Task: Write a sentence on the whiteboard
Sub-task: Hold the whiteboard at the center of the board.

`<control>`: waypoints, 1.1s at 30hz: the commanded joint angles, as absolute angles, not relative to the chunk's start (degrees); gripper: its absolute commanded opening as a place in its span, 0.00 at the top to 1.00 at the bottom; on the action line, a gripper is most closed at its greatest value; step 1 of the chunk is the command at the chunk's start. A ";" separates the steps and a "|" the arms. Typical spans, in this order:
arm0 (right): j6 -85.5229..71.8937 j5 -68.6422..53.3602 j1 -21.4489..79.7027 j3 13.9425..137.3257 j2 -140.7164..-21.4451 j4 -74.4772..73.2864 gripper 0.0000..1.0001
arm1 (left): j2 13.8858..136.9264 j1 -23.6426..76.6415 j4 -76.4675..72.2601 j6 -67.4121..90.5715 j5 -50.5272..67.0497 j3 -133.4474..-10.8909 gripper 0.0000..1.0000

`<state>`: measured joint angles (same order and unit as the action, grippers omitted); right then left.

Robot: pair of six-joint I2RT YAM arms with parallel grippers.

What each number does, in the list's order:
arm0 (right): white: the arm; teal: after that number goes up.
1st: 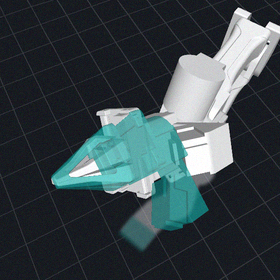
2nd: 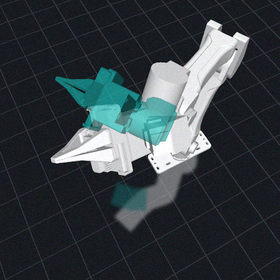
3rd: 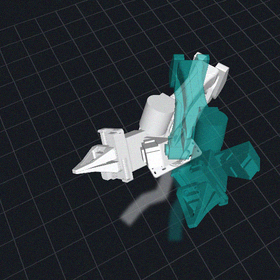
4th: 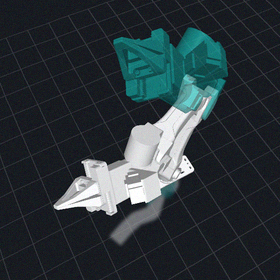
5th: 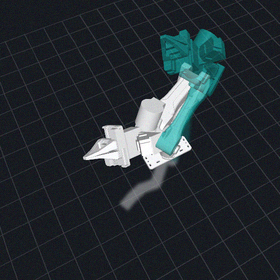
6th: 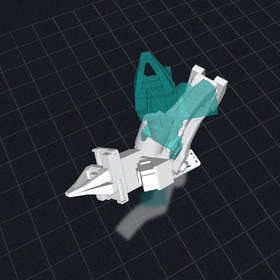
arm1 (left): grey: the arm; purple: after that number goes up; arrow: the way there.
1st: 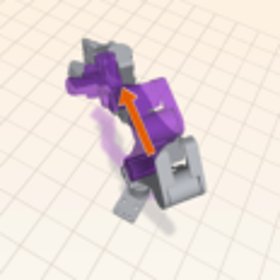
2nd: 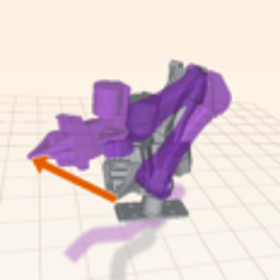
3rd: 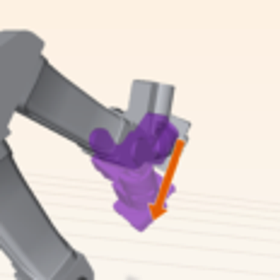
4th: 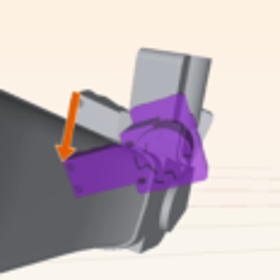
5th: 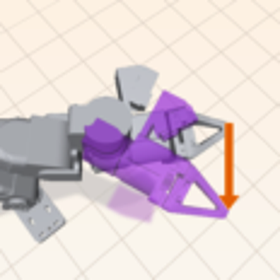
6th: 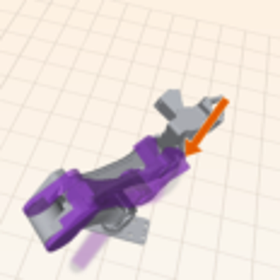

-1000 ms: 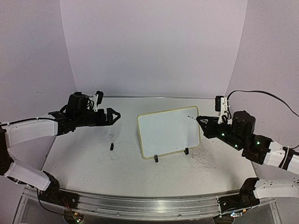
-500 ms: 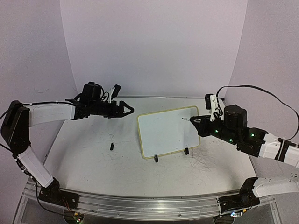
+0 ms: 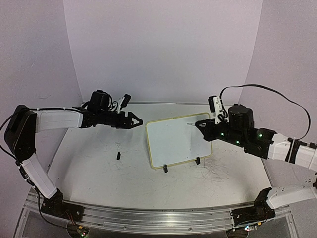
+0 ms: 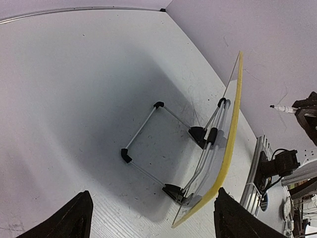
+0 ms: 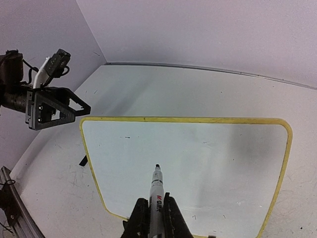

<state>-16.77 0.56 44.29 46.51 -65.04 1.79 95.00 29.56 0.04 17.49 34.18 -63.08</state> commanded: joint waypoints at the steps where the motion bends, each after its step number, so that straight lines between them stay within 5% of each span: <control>1: -15.29 -1.82 44.45 50.67 -66.64 2.73 1.00 | 94.29 29.48 -2.39 17.93 37.23 -63.19 0.14; 15: -9.38 -3.50 47.58 55.69 -71.12 2.58 1.00 | 95.01 29.44 -5.90 20.47 36.69 -62.10 0.30; 33: -4.49 -1.44 47.56 57.74 -73.59 5.67 1.00 | 99.06 30.51 -12.54 20.96 48.98 -62.93 0.32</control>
